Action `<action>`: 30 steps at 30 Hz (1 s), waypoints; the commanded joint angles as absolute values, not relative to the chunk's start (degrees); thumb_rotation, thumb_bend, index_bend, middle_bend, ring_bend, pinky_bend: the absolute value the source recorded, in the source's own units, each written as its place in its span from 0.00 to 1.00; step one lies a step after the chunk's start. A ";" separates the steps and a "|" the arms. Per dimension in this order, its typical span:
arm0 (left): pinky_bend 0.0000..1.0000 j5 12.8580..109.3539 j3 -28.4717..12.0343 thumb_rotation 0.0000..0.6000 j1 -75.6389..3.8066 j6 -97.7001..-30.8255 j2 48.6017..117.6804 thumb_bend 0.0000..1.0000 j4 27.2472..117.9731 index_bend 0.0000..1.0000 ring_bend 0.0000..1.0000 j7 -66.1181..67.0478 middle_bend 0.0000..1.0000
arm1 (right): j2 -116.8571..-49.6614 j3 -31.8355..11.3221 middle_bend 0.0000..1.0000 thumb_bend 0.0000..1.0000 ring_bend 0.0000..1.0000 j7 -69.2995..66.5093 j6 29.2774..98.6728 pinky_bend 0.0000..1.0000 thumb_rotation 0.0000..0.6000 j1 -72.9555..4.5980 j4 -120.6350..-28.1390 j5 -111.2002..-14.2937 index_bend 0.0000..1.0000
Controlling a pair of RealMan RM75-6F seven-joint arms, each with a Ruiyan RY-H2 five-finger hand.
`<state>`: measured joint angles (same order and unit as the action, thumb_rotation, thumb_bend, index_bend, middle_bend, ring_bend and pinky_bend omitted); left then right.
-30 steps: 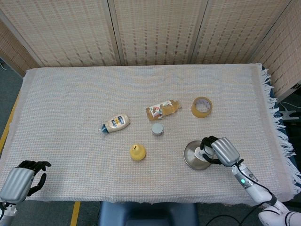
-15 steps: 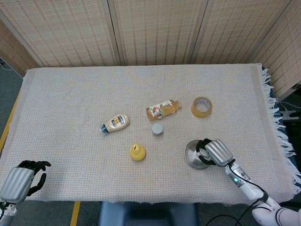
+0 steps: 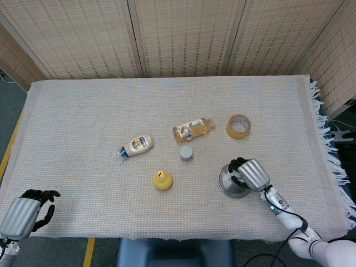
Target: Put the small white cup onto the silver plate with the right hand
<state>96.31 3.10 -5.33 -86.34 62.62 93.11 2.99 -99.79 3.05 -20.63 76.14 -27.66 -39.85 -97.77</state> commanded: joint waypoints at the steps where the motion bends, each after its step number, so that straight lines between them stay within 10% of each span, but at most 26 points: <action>1: 0.38 96.24 3.08 1.00 -5.34 -86.31 62.63 0.52 93.10 0.39 0.43 2.93 0.48 | -99.56 5.20 0.50 0.31 0.42 -28.08 76.06 0.72 1.00 -27.43 -41.27 -99.08 0.57; 30: 0.38 96.10 3.27 1.00 -5.45 -85.72 62.51 0.52 93.41 0.39 0.43 3.23 0.48 | -101.04 8.00 0.50 0.31 0.42 -41.99 77.45 0.71 1.00 -27.48 -34.89 -100.46 0.57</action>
